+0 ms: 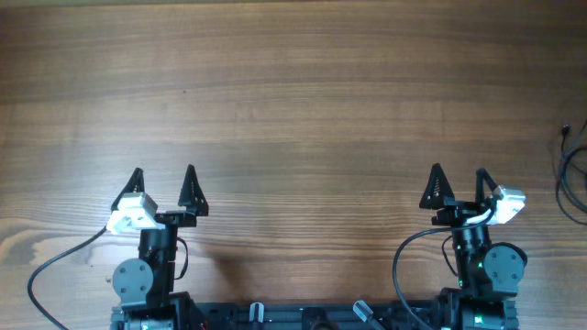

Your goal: Untangle cables

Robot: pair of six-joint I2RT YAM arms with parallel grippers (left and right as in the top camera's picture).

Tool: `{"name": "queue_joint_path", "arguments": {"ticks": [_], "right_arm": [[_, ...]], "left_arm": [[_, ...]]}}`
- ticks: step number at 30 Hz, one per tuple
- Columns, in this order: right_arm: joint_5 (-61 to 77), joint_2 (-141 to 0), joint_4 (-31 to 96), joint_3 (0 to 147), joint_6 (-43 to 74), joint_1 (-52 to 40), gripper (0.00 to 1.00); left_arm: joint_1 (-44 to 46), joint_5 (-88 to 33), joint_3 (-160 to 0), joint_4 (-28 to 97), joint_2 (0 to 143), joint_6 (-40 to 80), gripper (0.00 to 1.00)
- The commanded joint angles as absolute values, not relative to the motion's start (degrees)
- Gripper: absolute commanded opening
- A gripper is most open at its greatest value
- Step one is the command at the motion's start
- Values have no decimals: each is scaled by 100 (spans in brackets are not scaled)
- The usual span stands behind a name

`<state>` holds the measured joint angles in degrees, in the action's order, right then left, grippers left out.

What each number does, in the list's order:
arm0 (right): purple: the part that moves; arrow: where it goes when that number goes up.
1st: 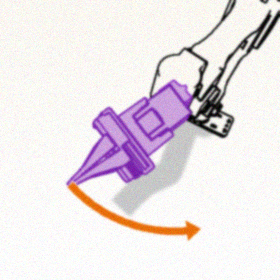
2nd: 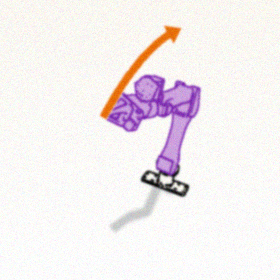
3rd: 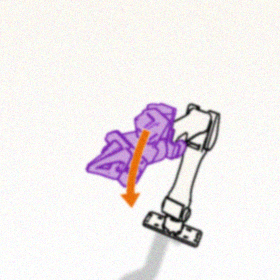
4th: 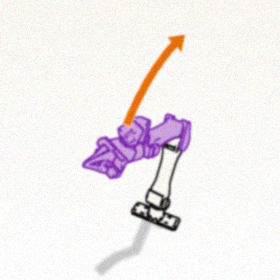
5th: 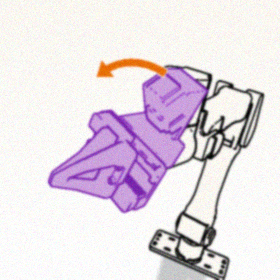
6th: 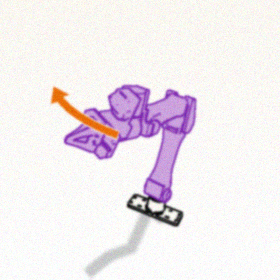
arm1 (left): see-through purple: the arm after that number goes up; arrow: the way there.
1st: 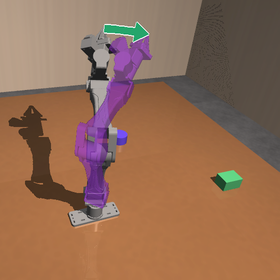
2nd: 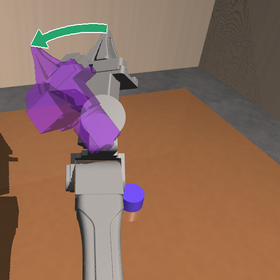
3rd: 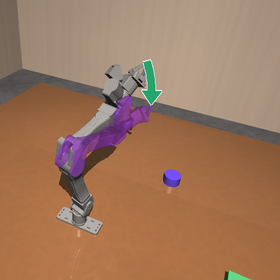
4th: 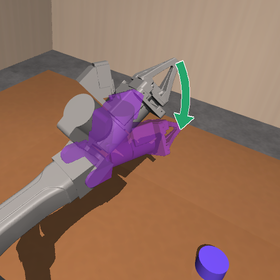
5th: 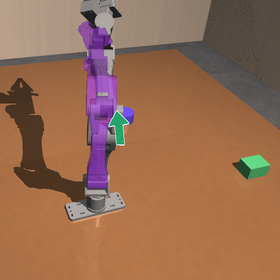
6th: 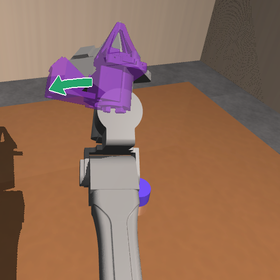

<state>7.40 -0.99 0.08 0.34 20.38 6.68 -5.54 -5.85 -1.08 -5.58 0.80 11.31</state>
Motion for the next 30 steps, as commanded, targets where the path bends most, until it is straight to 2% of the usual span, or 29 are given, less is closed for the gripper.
{"name": "queue_joint_path", "arguments": {"ticks": [1,8,30], "right_arm": [[639,-21,-3,45,2104,637,100],[639,-21,-3,45,2106,637,100],[639,-21,-3,45,2104,637,100]], "left_arm": [[-515,-222,-34,-515,21,1243,100],[-515,-119,-34,449,21,1164,100],[-515,-279,-34,443,21,191,100]]}}
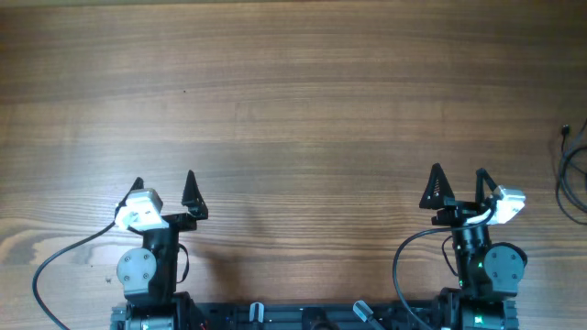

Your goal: Untangle cables

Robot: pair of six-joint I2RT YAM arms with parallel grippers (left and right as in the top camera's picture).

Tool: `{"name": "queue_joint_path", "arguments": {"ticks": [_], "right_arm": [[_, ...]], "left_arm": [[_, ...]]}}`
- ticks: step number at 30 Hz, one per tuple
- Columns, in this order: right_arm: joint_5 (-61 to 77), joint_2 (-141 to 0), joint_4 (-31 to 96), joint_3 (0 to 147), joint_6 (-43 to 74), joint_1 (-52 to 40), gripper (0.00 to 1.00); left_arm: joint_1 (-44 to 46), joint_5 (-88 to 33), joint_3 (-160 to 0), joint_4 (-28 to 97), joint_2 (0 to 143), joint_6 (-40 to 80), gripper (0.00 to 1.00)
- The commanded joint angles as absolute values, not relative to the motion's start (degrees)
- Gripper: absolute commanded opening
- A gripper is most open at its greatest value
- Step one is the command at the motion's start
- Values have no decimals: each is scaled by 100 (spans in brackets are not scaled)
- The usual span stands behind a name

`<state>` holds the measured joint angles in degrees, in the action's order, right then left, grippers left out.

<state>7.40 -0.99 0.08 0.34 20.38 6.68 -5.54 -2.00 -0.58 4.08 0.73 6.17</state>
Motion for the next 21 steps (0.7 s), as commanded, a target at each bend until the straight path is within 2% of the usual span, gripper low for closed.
{"name": "queue_joint_path", "arguments": {"ticks": [1,21], "right_arm": [[639,-21,-3,45,2106,637,100],[637,-21,-3,45,2104,637,100]], "left_arm": [[-515,-270,-34,443,21,163,100],[-513,-248,-34,436,27,62,100]]}}
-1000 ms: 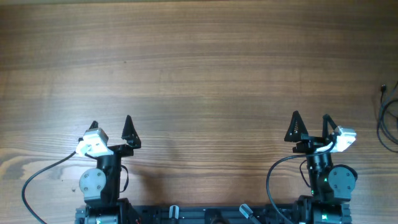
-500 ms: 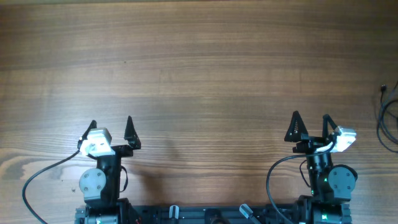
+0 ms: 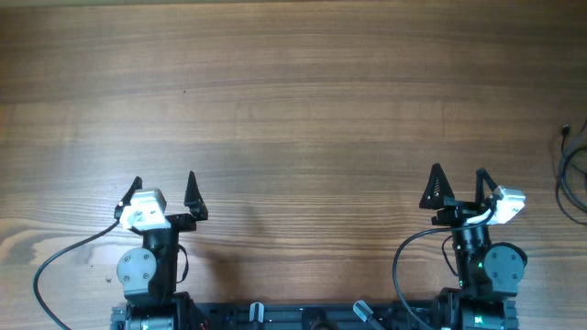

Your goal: Untangle cables

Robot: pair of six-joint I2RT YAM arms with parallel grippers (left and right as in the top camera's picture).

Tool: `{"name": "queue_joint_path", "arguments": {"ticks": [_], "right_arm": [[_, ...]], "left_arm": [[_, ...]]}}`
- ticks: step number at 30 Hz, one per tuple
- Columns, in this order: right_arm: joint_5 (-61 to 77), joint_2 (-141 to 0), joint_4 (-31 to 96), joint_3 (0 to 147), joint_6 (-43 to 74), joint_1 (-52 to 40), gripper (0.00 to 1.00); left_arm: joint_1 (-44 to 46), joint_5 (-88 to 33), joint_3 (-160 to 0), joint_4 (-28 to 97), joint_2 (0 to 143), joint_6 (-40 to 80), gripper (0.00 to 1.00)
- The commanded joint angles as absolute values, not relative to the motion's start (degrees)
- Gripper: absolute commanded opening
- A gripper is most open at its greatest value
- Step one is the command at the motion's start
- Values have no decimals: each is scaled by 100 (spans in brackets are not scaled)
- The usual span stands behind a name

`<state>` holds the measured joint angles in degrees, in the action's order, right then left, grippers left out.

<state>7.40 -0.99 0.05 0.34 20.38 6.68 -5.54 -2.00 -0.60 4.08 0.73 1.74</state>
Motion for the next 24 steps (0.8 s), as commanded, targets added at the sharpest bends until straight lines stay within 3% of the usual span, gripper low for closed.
{"name": "queue_joint_path", "arguments": {"ticks": [1,17,24], "right_arm": [[642,-21,-3,45,2104,637,100],[639,-27,-3,45,2104,637,100],[364,-27,19,45,1402,637,100]], "left_arm": [[-513,-248,-34,436,27,62,100],[-513,-248,-34,436,27,62,100],[-513,-248,-34,436,27,62,100]]}}
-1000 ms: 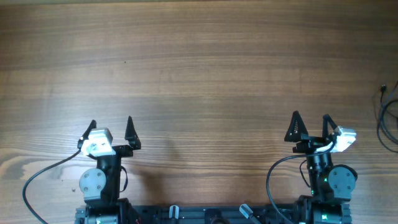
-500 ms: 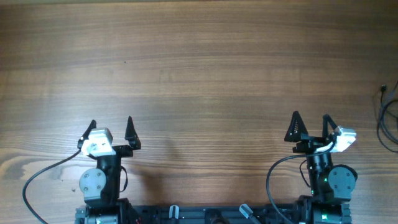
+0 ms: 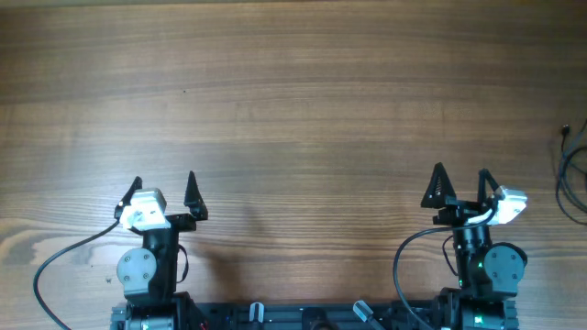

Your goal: Untangle cables

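Observation:
Black cables [image 3: 570, 174] show only at the far right edge of the overhead view, looping partly out of frame. My left gripper [image 3: 163, 185] stands open near the front left of the wooden table [image 3: 293, 110], with nothing between its fingers. My right gripper [image 3: 461, 181] is open at the front right, also with nothing in it, some way left of the cables.
The arms' bases and a black mounting rail [image 3: 312, 316] run along the front edge. A black supply cable [image 3: 69, 257] curves from the left arm toward the front left corner.
The right gripper has shifted very slightly to the right. The left arm and the cables have not moved.
The left gripper first stood open, turned a little to the left. By 1.5 s ago it had drawn slightly back and turned, and has stayed there since. The right gripper stayed open and nearly still throughout. The cables lay unmoved at the right edge.

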Robot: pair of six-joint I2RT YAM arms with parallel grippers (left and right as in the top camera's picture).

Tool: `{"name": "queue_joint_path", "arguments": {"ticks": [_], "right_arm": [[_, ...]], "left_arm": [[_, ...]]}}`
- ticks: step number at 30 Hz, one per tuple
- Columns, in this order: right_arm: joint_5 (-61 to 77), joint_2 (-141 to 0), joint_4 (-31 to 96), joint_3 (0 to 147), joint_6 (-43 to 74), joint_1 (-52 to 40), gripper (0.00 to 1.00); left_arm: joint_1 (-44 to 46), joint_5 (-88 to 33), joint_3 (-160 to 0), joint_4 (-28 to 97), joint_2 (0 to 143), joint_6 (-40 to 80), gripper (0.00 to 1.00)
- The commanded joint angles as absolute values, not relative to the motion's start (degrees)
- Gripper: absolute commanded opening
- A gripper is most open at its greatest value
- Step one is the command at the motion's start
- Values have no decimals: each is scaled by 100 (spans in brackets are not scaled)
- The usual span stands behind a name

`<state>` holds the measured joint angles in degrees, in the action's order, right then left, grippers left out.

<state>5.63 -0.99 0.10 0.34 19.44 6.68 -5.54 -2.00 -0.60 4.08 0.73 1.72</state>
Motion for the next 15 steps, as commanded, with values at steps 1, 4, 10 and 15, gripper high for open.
{"name": "queue_joint_path", "arguments": {"ticks": [1,4,10,15], "right_arm": [[364,-27,21,45,1085,637,100],[366,-75,23,45,183,637,100],[366,-395,23,45,-812,637,100],[388,-738,19,45,-899,637,100]], "left_arm": [[-513,-248,-34,436,27,62,100],[-513,-248,-34,436,27,62,100],[-513,-248,-34,436,27,62,100],[-513,-248,-34,436,27,62,100]]}}
